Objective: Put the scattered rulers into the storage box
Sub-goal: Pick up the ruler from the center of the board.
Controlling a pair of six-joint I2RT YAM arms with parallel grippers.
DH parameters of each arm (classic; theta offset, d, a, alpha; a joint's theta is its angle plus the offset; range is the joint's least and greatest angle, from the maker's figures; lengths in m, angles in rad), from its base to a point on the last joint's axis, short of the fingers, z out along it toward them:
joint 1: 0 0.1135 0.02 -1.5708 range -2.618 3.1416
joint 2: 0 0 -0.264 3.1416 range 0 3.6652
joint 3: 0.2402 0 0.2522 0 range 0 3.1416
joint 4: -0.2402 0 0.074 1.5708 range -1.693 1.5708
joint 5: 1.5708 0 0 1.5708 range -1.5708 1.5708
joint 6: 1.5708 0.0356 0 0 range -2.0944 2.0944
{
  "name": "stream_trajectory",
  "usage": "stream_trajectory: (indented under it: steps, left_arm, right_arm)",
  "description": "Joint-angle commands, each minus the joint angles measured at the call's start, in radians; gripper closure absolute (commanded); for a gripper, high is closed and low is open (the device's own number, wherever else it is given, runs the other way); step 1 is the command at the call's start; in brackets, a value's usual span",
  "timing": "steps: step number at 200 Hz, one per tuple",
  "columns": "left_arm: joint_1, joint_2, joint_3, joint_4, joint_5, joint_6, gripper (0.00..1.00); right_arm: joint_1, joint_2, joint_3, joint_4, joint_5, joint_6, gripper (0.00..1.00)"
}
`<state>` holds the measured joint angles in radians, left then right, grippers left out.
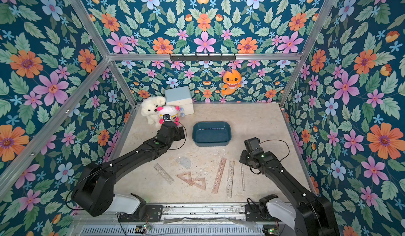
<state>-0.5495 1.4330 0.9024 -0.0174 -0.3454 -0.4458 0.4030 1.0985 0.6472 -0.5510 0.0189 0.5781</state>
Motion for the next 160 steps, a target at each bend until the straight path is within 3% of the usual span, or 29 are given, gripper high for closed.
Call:
stream_trajectory:
  steps: [1, 26, 69, 102, 160]
  left_arm:
    - [0.003, 0.023, 0.081, -0.098, 0.042, 0.004, 0.09]
    - [0.003, 0.064, 0.177, -0.179, 0.102, 0.034, 0.08]
    - [0.003, 0.086, 0.195, -0.190, 0.207, 0.055, 0.06]
    - [0.003, 0.099, 0.191, -0.184, 0.246, 0.053, 0.06]
    - [0.003, 0.124, 0.188, -0.185, 0.268, 0.038, 0.08]
  right_arm:
    - [0.024, 0.034, -0.006, -0.036, -0.036, 0.041, 0.59]
    - [0.036, 0.085, -0.005, -0.059, -0.017, 0.036, 0.63]
    - [0.036, 0.129, -0.018, -0.064, -0.039, 0.008, 0.67]
    - [0.035, 0.165, -0.028, -0.037, -0.053, 0.004, 0.81]
    - [0.036, 0.224, -0.020, -0.029, -0.051, -0.001, 0.83]
